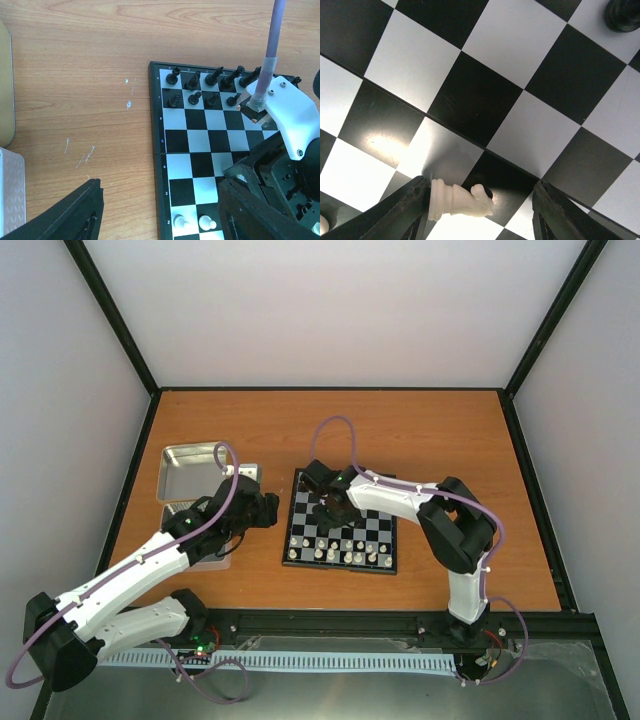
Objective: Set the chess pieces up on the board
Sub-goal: Pick up the chess piece from the chessboard.
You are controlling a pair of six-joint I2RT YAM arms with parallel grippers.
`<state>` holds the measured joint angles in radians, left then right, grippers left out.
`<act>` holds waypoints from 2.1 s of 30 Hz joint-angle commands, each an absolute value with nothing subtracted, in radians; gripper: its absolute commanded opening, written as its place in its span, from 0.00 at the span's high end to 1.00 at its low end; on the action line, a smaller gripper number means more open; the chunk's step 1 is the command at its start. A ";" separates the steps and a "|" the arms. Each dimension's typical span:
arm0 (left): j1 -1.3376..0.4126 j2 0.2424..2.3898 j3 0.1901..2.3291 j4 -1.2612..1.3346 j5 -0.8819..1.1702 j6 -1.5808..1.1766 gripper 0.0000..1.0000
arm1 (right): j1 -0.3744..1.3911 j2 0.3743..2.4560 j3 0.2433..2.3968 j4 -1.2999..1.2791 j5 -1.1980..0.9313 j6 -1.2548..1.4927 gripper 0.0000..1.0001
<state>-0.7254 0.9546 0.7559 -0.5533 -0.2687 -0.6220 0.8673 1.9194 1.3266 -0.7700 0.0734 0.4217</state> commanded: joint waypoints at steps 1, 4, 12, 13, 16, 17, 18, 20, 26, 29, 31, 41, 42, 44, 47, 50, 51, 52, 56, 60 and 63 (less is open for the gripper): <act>-0.721 0.956 0.762 -0.534 -0.264 -0.627 0.36 | 0.861 1.885 1.309 -0.766 0.046 0.311 0.43; -0.721 0.954 0.764 -0.534 -0.261 -0.622 0.36 | 0.861 1.878 1.312 -0.774 0.017 0.235 0.44; -0.721 0.957 0.763 -0.532 -0.258 -0.622 0.37 | 0.854 1.857 1.296 -0.800 0.009 0.156 0.47; -0.721 0.959 0.763 -0.532 -0.258 -0.623 0.37 | 0.852 1.853 1.293 -0.802 0.018 0.154 0.47; -0.721 0.960 0.763 -0.531 -0.259 -0.621 0.36 | 0.842 1.848 1.285 -0.799 0.042 0.157 0.48; -0.721 0.960 0.765 -0.531 -0.259 -0.620 0.37 | 0.839 1.852 1.287 -0.800 0.049 0.159 0.48; -0.721 0.962 0.765 -0.531 -0.258 -0.620 0.37 | 0.838 1.858 1.289 -0.802 0.055 0.161 0.49; -0.721 0.964 0.768 -0.529 -0.259 -0.618 0.37 | 0.836 1.873 1.298 -0.799 0.055 0.158 0.49; -0.721 0.967 0.768 -0.530 -0.260 -0.619 0.36 | 0.836 1.925 1.342 -0.790 0.085 0.163 0.49; -0.721 0.967 0.770 -0.529 -0.259 -0.619 0.37 | 0.836 1.948 1.367 -0.780 0.083 0.163 0.50; -0.721 0.968 0.771 -0.529 -0.260 -0.618 0.36 | 0.836 1.959 1.380 -0.769 0.066 0.160 0.51; -0.721 0.983 0.788 -0.529 -0.259 -0.611 0.37 | 0.836 2.006 1.429 -0.762 0.072 0.204 0.58; -0.721 0.985 0.789 -0.528 -0.257 -0.610 0.37 | 0.836 2.006 1.430 -0.761 0.062 0.217 0.59; -0.721 0.988 0.789 -0.526 -0.256 -0.609 0.37 | 0.836 2.008 1.428 -0.757 0.024 0.247 0.60; -0.721 0.991 0.790 -0.524 -0.255 -0.610 0.37 | 0.836 2.006 1.420 -0.748 -0.011 0.299 0.64; -0.721 0.992 0.791 -0.522 -0.255 -0.609 0.37 | 0.836 2.005 1.415 -0.743 -0.008 0.341 0.70; -0.721 0.992 0.791 -0.520 -0.254 -0.609 0.37 | 0.836 2.006 1.413 -0.739 -0.003 0.350 0.71; -0.721 0.992 0.790 -0.519 -0.252 -0.609 0.37 | 0.836 2.007 1.412 -0.736 0.000 0.356 0.72; -0.721 0.995 0.790 -0.519 -0.247 -0.614 0.37 | 0.836 2.016 1.414 -0.729 0.005 0.378 0.75; -0.721 0.986 0.780 -0.516 -0.242 -0.621 0.36 | 0.835 2.014 1.412 -0.724 0.028 0.411 0.80; -0.721 0.982 0.768 -0.498 -0.217 -0.623 0.36 | 0.833 1.989 1.401 -0.705 0.031 0.446 0.83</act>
